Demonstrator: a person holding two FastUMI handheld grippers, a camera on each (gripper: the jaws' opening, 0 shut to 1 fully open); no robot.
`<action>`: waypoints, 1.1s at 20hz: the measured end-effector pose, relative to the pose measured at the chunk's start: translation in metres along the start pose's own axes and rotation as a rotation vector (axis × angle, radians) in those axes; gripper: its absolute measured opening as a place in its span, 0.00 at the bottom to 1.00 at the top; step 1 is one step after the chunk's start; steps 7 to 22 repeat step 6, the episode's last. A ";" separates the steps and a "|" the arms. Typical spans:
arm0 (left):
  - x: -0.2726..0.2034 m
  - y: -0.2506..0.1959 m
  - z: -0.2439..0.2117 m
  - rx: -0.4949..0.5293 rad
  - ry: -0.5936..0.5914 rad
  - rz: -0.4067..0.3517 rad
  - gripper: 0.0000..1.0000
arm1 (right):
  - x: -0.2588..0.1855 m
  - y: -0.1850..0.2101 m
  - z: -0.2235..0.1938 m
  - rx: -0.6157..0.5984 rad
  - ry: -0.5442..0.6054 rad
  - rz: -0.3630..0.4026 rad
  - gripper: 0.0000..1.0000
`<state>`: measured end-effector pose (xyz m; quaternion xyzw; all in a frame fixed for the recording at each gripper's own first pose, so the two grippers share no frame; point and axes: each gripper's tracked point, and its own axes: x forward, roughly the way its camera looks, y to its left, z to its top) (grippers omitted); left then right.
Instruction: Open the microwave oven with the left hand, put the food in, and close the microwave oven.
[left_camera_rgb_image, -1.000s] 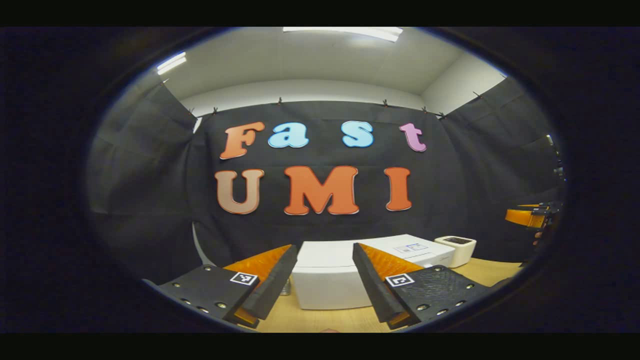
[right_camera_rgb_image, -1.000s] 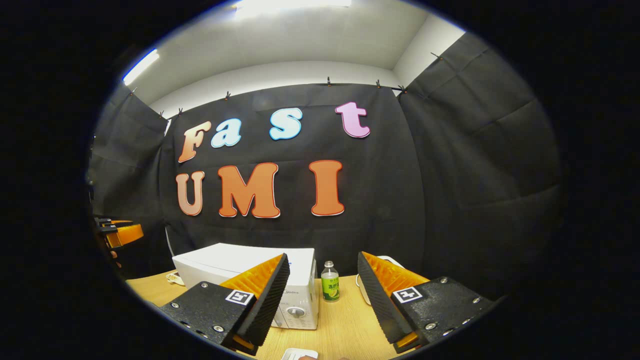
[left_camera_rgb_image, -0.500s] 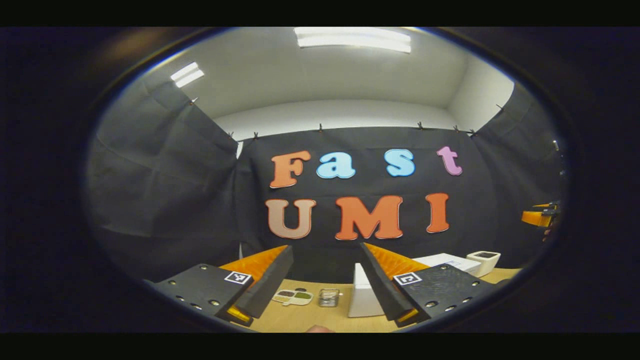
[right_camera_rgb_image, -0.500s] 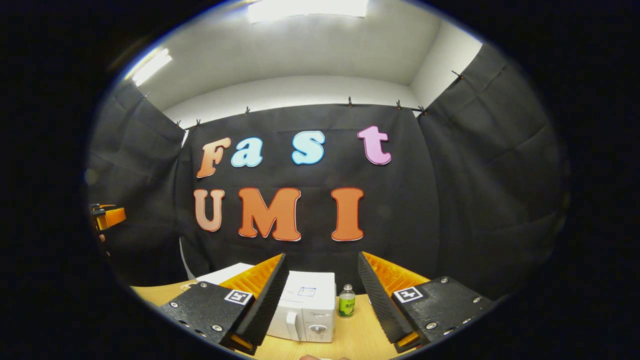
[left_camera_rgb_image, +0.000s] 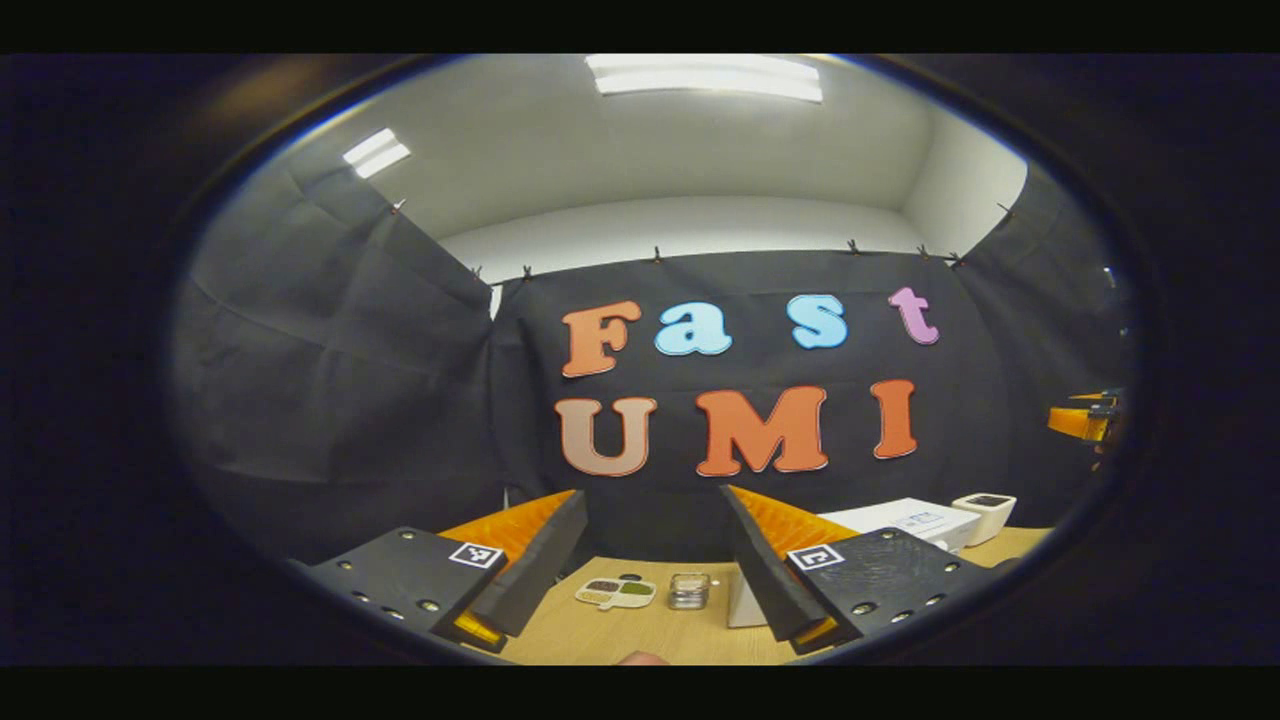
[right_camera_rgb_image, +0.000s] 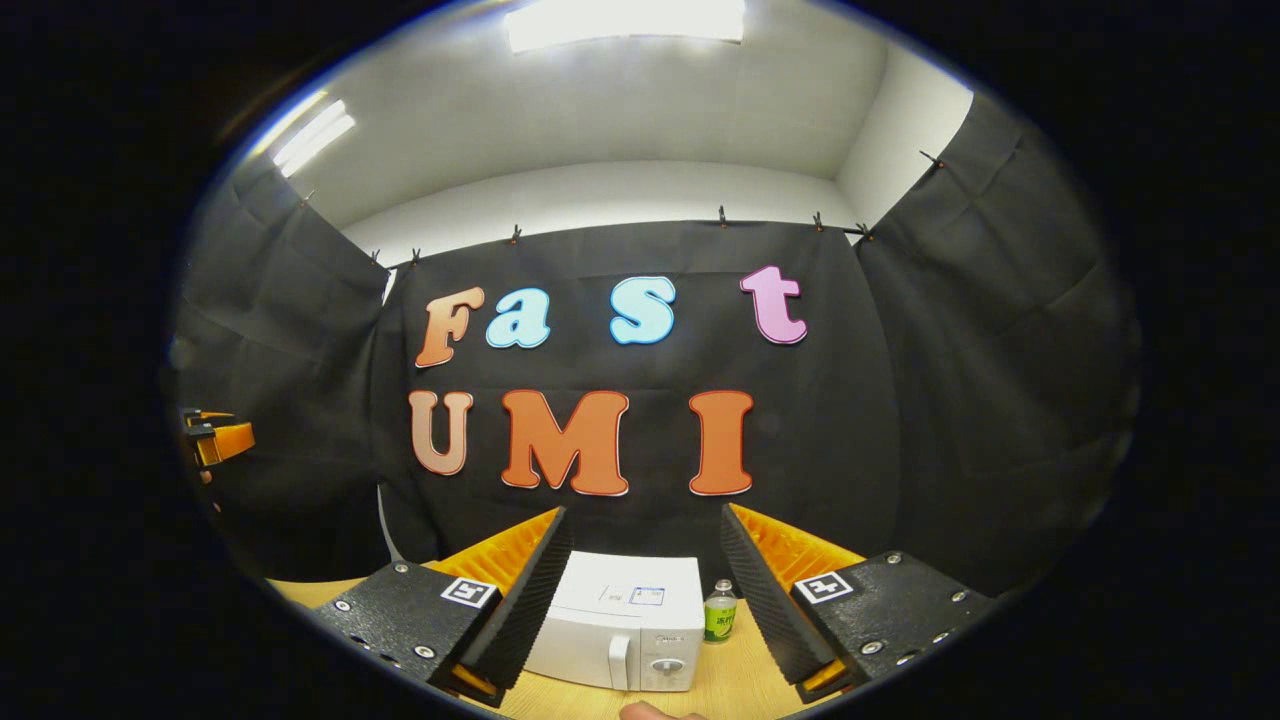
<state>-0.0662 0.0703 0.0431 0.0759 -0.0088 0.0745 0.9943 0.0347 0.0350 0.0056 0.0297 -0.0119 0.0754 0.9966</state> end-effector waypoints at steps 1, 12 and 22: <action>0.001 0.002 -0.002 0.000 0.005 -0.001 0.87 | 0.000 0.001 0.001 -0.004 -0.001 -0.001 0.93; 0.003 -0.003 -0.011 0.006 0.017 -0.032 0.90 | 0.005 0.014 0.007 0.006 -0.014 0.027 0.93; 0.003 -0.003 -0.011 0.006 0.017 -0.032 0.90 | 0.005 0.014 0.007 0.006 -0.014 0.027 0.93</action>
